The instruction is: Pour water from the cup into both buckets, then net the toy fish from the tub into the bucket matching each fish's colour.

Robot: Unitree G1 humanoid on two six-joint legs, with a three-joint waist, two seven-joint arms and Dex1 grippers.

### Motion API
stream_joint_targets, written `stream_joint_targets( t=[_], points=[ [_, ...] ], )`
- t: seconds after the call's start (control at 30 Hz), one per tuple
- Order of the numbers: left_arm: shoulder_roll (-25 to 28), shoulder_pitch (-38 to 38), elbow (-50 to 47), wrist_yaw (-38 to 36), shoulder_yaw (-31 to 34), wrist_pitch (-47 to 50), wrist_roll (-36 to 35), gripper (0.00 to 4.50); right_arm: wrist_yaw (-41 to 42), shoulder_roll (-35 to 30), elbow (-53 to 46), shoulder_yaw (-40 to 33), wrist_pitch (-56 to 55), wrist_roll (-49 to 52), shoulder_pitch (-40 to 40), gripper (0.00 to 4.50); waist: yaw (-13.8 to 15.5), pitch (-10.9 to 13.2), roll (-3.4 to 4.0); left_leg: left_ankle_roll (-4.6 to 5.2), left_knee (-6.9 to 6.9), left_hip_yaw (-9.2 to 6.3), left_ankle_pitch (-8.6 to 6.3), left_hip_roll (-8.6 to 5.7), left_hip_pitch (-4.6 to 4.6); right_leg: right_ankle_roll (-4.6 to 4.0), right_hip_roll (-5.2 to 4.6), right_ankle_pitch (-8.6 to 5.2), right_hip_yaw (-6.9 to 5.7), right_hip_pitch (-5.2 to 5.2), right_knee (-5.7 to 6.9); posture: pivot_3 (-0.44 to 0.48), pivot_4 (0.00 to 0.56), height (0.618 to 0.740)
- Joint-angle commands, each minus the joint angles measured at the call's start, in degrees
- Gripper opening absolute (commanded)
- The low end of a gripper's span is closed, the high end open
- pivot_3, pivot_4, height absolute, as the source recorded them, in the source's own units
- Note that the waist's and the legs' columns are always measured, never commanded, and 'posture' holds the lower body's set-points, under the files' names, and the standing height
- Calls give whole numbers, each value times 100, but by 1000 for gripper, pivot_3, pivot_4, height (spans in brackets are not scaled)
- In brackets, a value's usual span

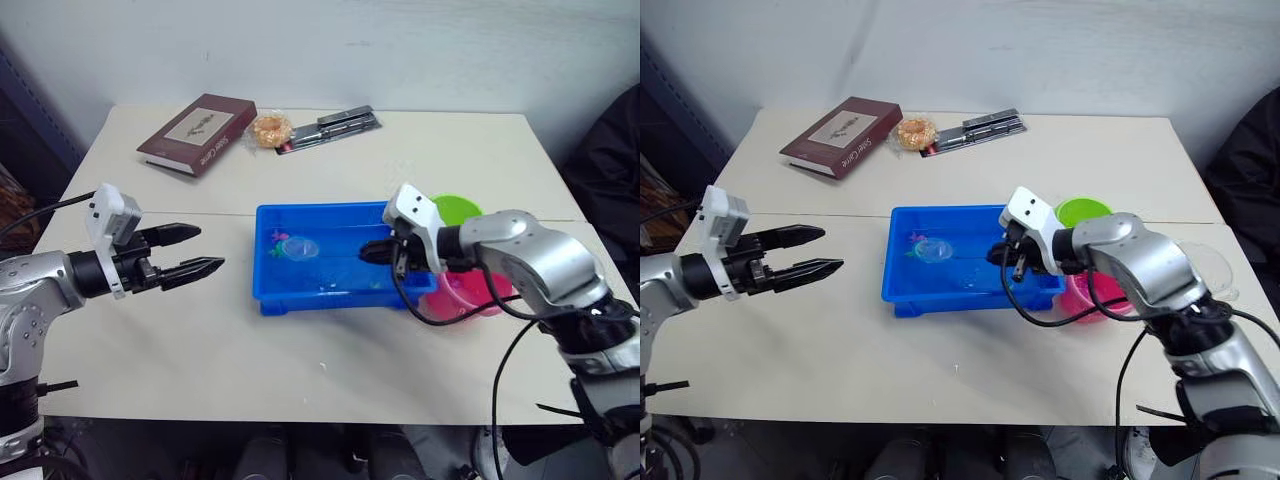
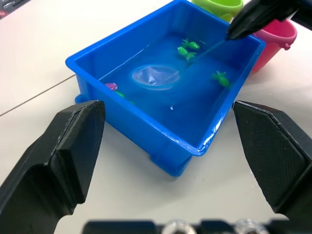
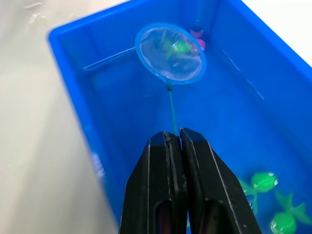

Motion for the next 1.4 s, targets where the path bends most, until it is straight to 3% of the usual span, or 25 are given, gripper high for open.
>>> stream_joint_targets(
  t=[0.03, 0.27, 0.8, 1.13, 1.4],
  points=[
    [91, 49, -302, 143, 243, 57, -218, 4455, 197, 363, 469, 105, -421, -471, -288, 0, -6, 0, 0, 0, 0, 0, 0, 0, 0, 0, 0, 0, 0, 0, 2, 0, 150, 740],
    [153, 62, -343, 283, 258, 71, -320, 4455, 426, 1001, 1278, 212, -946, -1135, -536, 0, -18, 0, 0, -2, -1, 0, 1, -1, 1, 0, 1, 0, -3, -1, 5, 0, 150, 740],
    [175, -200, -62, 258, -3, -256, -209, 4455, 1288, 482, 613, -181, -431, -1221, -518, 0, -28, 1, 1, -4, -2, -2, 2, -2, 1, 0, 1, 0, -8, -1, 5, 0, 150, 740],
    [163, -271, 20, 284, -148, -402, -181, 4455, 1004, 1230, 1708, -224, -807, -1530, -1026, 0, -146, 1, 2, -7, -6, -3, 4, -2, 2, 0, 1, 0, -9, -2, 8, 0, 150, 740],
    [161, -319, 85, 303, -164, -457, -175, 4455, 1273, 1375, 2178, 78, -1337, -1993, -1173, 0, -142, 2, 3, -8, -5, -3, 4, -3, 2, 0, 0, 0, -10, -2, 8, 0, 150, 740]
  ],
)
